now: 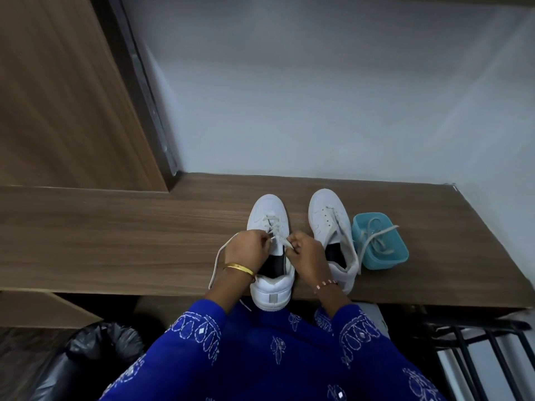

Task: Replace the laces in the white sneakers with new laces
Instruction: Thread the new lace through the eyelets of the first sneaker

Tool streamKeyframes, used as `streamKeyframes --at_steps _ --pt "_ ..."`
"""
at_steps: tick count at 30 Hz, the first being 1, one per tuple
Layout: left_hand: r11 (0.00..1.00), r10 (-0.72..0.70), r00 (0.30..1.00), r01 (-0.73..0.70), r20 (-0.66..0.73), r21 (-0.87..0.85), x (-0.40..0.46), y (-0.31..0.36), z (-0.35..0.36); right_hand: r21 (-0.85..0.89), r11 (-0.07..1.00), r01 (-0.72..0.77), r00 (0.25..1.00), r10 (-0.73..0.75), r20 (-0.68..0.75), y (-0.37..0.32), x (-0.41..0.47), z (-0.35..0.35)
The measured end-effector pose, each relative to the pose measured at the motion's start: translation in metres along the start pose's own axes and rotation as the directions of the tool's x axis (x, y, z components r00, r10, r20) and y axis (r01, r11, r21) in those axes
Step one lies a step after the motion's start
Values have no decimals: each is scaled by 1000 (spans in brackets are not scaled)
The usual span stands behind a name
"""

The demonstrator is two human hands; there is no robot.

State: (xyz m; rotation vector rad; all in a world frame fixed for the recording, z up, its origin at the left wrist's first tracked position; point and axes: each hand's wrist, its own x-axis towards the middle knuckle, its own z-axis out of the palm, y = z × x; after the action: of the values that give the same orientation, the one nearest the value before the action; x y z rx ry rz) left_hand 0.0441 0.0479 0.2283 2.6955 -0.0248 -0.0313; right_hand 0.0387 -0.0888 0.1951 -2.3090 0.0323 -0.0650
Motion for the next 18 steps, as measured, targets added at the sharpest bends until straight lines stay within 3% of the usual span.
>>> streamKeyframes --at_steps 8,18 --pt "971 22 1000 -21 0 238 10 11 12 7 1000 -2 1000 2 -4 3 0 1" --pt "976 -139 990 140 20 -167 18 11 17 -2 1000 9 1000 -8 12 5 1 1"
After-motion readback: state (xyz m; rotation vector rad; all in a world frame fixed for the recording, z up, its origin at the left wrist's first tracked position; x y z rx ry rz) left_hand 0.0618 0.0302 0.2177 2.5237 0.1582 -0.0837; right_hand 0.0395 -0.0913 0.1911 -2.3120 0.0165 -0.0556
